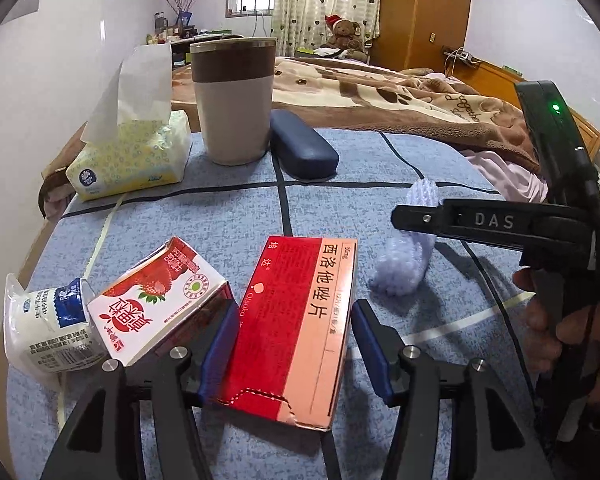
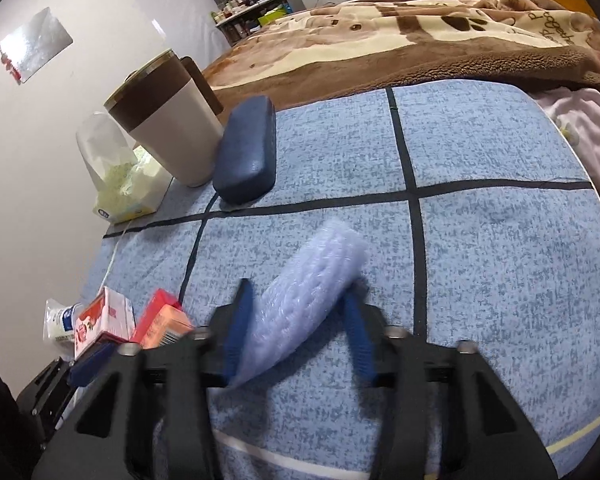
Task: Collect trash
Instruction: 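Grasp the red medicine box with the left gripper while the right gripper grasps the lavender foam sleeve, then lift the medicine box and foam sleeve and carry both over the white mesh bin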
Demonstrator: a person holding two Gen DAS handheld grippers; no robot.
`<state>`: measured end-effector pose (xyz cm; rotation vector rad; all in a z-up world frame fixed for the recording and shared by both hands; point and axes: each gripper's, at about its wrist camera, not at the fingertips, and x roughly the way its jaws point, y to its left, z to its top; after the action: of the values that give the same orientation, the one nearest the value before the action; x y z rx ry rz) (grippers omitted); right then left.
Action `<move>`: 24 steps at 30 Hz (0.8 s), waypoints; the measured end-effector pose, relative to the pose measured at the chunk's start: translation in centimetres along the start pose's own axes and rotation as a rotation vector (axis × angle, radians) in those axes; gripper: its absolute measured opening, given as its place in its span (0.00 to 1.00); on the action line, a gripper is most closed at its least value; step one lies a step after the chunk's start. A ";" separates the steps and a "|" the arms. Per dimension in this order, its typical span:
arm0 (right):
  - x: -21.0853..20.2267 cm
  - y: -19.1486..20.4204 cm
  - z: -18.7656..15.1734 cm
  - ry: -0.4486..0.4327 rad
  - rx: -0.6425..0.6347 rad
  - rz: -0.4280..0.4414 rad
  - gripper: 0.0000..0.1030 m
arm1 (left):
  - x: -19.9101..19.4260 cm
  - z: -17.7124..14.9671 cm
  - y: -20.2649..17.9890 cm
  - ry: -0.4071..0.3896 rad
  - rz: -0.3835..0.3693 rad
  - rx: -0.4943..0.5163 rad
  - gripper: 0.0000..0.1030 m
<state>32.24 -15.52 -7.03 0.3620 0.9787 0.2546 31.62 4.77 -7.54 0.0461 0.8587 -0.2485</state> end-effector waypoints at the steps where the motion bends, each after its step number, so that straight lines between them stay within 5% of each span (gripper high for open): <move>1: -0.1 -0.2 -0.1 -0.001 0.008 0.011 0.33 | 0.0 0.0 0.0 0.001 0.005 0.003 0.57; 17: -4.7 -1.0 -0.1 -0.017 -0.120 -0.002 0.26 | -0.7 0.2 -1.2 0.005 -0.026 0.026 0.49; 21: -5.2 -0.7 -0.3 0.036 -0.197 -0.041 0.26 | -0.3 0.4 0.2 0.020 0.024 0.019 0.64; 24: -5.4 -0.4 -0.4 0.061 -0.261 -0.086 0.26 | 0.4 0.3 0.7 0.050 0.011 0.025 0.65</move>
<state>29.06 -17.76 -3.29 0.0741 1.0045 0.3127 32.28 5.36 -7.66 0.0802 0.9050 -0.2488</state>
